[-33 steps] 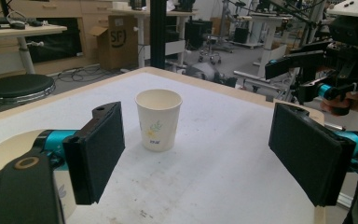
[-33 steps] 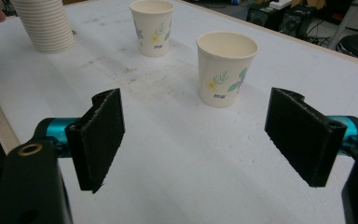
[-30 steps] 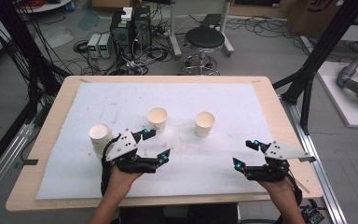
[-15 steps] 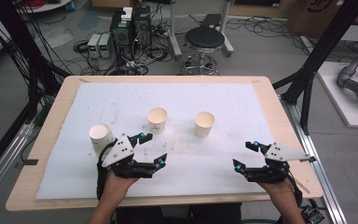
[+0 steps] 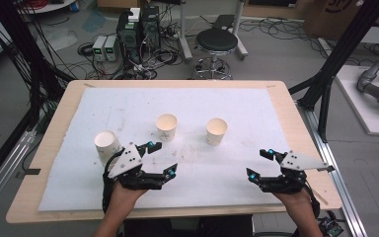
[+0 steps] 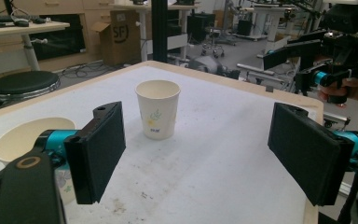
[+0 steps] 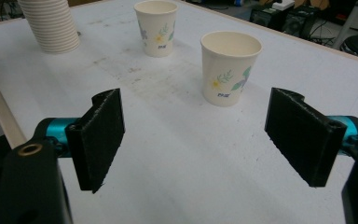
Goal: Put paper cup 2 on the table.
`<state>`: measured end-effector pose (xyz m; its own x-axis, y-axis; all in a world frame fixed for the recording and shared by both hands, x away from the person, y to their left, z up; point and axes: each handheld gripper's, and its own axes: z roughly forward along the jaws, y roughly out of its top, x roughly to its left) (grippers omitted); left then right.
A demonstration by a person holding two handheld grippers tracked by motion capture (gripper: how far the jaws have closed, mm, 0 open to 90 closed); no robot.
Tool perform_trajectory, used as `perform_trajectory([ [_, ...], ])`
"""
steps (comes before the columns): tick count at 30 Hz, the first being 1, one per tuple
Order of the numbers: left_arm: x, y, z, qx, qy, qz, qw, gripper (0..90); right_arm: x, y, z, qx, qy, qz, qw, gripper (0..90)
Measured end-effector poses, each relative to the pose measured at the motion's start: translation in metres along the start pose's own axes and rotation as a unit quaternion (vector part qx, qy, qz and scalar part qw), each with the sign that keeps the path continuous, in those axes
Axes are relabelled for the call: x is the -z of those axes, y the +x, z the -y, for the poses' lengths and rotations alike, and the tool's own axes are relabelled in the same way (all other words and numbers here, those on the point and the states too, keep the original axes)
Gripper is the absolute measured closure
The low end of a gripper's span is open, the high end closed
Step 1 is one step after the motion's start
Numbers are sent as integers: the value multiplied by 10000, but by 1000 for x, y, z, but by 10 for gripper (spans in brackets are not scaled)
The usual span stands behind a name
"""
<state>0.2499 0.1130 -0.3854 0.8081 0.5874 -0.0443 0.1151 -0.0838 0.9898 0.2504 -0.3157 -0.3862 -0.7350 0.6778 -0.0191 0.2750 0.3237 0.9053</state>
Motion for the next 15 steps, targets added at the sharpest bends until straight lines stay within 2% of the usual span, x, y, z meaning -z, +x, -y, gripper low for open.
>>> perform_trajectory([
  [10,-4,-1,3,-32,44,-8,10000,188,0,-3,-1,-11,-35,-4,10000,204],
  [15,-4,-1,6,-37,40,-14,10000,188,0,-1,-4,61,-54,0,10000,204],
])
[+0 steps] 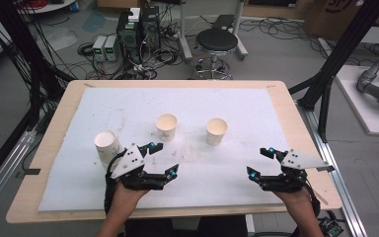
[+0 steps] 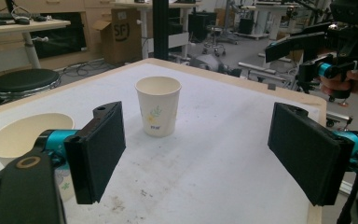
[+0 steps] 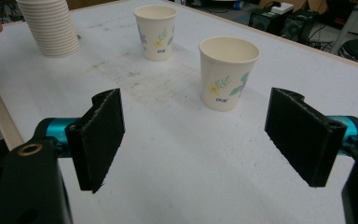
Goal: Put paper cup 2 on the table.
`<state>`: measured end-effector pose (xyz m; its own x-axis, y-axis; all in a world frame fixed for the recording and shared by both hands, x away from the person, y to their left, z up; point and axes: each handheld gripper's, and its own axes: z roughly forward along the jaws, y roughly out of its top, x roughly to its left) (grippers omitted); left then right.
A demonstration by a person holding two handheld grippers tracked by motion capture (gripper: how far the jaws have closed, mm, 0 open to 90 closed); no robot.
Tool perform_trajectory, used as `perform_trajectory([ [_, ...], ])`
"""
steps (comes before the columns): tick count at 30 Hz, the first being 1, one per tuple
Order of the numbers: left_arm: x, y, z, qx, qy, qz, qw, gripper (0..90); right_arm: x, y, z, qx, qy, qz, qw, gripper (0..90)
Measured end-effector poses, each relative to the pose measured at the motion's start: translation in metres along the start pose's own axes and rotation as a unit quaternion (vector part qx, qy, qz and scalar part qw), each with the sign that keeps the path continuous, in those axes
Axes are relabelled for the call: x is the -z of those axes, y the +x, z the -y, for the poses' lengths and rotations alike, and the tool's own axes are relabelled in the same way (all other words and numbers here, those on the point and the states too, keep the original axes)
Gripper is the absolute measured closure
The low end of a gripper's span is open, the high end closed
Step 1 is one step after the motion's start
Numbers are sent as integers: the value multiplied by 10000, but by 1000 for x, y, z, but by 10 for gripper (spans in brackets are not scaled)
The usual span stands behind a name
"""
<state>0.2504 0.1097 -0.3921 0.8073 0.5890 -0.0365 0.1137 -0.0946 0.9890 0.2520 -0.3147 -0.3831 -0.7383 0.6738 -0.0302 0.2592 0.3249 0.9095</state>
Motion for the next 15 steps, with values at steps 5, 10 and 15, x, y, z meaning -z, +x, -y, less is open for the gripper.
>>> perform_trajectory([
  [5,3,1,2,15,-8,-36,10000,188,0,3,-2,8,2,4,10000,204],
  [10,3,1,3,14,-13,-44,10000,188,0,3,-3,10,-5,19,10000,204],
  [15,2,2,4,36,-21,-59,10000,188,1,3,-2,-10,2,17,10000,204],
])
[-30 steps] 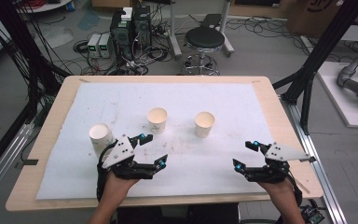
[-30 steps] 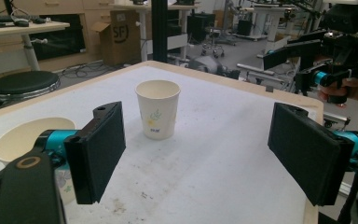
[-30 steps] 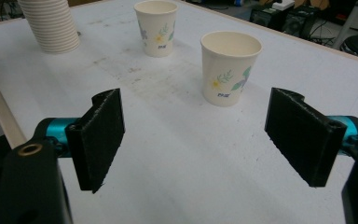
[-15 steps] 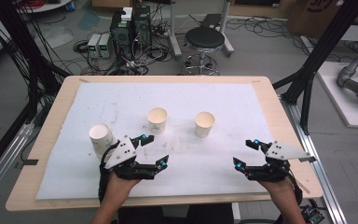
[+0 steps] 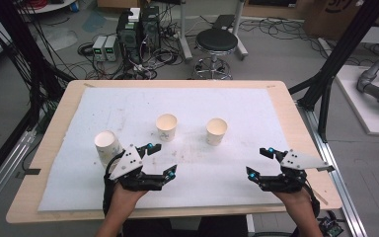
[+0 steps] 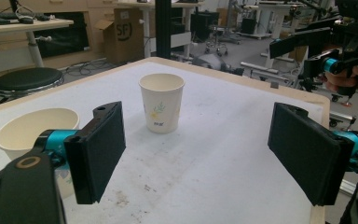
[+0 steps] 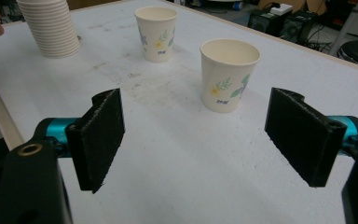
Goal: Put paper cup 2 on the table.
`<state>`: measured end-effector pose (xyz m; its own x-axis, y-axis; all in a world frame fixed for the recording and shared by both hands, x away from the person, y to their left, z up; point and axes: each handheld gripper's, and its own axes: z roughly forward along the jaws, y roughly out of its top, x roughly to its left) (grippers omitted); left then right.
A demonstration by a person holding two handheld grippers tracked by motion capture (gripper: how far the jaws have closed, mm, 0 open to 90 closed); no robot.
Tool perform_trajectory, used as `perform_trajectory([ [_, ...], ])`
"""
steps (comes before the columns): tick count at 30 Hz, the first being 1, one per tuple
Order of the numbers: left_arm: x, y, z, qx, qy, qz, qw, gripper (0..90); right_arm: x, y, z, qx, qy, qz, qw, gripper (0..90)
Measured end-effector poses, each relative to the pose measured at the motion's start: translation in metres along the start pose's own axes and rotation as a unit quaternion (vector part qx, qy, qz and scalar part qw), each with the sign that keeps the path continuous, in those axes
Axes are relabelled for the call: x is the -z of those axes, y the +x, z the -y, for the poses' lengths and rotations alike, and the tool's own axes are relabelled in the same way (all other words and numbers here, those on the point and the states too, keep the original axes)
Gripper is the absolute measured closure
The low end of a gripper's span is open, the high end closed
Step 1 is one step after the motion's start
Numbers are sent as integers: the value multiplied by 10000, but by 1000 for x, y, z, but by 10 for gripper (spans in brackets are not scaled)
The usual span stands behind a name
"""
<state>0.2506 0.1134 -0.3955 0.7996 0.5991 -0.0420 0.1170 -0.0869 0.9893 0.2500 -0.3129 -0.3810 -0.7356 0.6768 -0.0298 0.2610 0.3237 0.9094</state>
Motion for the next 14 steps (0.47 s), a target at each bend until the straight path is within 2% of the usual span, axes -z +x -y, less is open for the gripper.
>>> perform_trajectory([
  [14,-1,1,0,-16,34,27,10000,188,0,-1,0,1,-28,-24,10000,204],
])
